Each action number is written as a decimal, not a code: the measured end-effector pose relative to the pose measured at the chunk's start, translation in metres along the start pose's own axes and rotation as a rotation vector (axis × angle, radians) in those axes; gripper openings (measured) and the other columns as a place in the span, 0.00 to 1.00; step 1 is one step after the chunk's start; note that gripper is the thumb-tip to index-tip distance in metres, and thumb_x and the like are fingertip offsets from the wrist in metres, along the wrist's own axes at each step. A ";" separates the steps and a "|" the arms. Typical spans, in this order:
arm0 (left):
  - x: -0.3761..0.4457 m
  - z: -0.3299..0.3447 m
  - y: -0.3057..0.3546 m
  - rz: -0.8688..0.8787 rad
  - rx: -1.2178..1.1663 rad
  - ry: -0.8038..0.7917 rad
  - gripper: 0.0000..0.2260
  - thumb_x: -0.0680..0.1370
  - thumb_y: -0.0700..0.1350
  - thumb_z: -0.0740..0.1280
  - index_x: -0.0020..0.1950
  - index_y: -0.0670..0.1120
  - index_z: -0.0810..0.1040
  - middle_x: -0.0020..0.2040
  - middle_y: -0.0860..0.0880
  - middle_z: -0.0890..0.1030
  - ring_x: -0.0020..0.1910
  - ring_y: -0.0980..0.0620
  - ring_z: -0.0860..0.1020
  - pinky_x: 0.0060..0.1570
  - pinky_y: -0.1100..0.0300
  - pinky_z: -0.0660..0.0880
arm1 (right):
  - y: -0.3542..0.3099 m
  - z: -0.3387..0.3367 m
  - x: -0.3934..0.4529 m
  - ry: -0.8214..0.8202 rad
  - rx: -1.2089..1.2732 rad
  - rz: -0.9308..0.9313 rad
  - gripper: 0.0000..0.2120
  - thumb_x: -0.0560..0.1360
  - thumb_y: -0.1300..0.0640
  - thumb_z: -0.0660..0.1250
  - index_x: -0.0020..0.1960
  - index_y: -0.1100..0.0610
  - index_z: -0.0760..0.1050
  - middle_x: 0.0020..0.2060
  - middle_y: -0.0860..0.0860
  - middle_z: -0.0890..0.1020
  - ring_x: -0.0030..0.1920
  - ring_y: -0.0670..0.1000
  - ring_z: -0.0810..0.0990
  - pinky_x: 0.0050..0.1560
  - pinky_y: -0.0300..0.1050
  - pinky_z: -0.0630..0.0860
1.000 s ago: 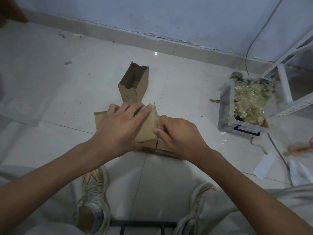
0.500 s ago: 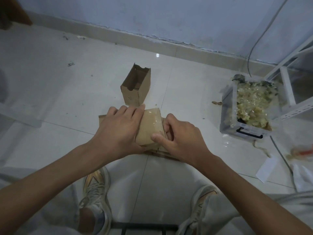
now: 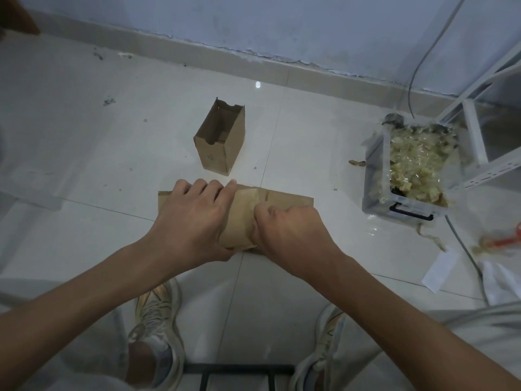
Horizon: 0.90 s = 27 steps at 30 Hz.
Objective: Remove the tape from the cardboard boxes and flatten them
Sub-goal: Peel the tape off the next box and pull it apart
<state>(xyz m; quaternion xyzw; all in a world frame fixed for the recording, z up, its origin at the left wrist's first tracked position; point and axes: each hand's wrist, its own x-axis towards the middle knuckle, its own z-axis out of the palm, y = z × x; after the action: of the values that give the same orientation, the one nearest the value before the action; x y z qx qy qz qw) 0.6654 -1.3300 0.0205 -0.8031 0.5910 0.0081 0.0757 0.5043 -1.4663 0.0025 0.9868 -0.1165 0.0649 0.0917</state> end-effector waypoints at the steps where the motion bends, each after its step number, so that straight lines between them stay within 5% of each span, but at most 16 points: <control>1: 0.000 0.001 0.000 0.002 0.000 -0.001 0.54 0.60 0.73 0.73 0.77 0.42 0.69 0.60 0.44 0.81 0.52 0.41 0.79 0.52 0.45 0.75 | 0.000 0.002 0.000 -0.006 0.018 -0.015 0.14 0.67 0.56 0.74 0.36 0.53 0.67 0.26 0.48 0.58 0.24 0.51 0.49 0.35 0.43 0.38; 5: 0.002 0.002 0.003 0.025 -0.011 0.002 0.54 0.59 0.72 0.76 0.77 0.45 0.69 0.60 0.45 0.81 0.53 0.42 0.78 0.52 0.45 0.74 | 0.006 0.009 0.000 -0.096 0.161 -0.074 0.16 0.68 0.55 0.76 0.37 0.54 0.67 0.22 0.49 0.65 0.20 0.52 0.57 0.30 0.39 0.43; 9: -0.001 0.003 0.003 0.031 -0.107 -0.045 0.53 0.63 0.73 0.74 0.80 0.49 0.63 0.63 0.46 0.77 0.58 0.43 0.75 0.57 0.46 0.72 | 0.014 0.013 -0.002 -0.059 0.690 0.040 0.12 0.79 0.49 0.57 0.38 0.52 0.64 0.25 0.46 0.68 0.24 0.53 0.68 0.26 0.46 0.57; 15: -0.007 -0.001 0.003 0.020 -0.184 -0.076 0.53 0.64 0.74 0.69 0.83 0.51 0.57 0.66 0.47 0.74 0.59 0.45 0.72 0.59 0.48 0.69 | 0.012 0.008 -0.023 -0.078 1.170 0.297 0.13 0.83 0.64 0.63 0.40 0.63 0.72 0.27 0.53 0.77 0.26 0.45 0.75 0.29 0.37 0.68; 20: -0.006 -0.001 -0.002 0.014 -0.167 -0.034 0.53 0.64 0.73 0.74 0.82 0.51 0.59 0.65 0.47 0.75 0.59 0.45 0.73 0.58 0.48 0.70 | 0.011 0.000 -0.023 -0.123 1.341 0.408 0.15 0.85 0.63 0.61 0.40 0.62 0.73 0.27 0.51 0.79 0.27 0.46 0.77 0.33 0.38 0.70; 22: -0.004 -0.002 -0.002 0.012 -0.147 -0.006 0.53 0.63 0.72 0.75 0.81 0.49 0.61 0.64 0.46 0.76 0.58 0.44 0.74 0.57 0.47 0.70 | 0.011 0.001 -0.018 -0.107 1.376 0.442 0.15 0.85 0.61 0.60 0.39 0.62 0.72 0.28 0.56 0.76 0.29 0.58 0.76 0.32 0.49 0.72; 24: -0.002 -0.004 -0.001 -0.003 -0.138 0.022 0.53 0.63 0.72 0.75 0.81 0.47 0.63 0.63 0.45 0.77 0.58 0.44 0.74 0.56 0.46 0.71 | 0.010 0.001 -0.014 -0.044 1.263 0.428 0.18 0.84 0.52 0.60 0.38 0.59 0.70 0.28 0.57 0.74 0.30 0.60 0.75 0.33 0.56 0.73; 27: 0.003 -0.006 0.000 -0.004 -0.089 0.068 0.53 0.61 0.69 0.77 0.79 0.45 0.66 0.61 0.44 0.78 0.56 0.43 0.75 0.53 0.46 0.70 | 0.012 -0.002 -0.005 -0.006 0.923 0.396 0.23 0.81 0.36 0.59 0.38 0.53 0.68 0.26 0.48 0.72 0.29 0.49 0.71 0.32 0.45 0.67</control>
<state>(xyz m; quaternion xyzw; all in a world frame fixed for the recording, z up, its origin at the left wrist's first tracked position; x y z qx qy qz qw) 0.6658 -1.3332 0.0266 -0.8065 0.5908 0.0070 0.0199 0.4964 -1.4761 0.0055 0.8837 -0.2610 0.1231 -0.3686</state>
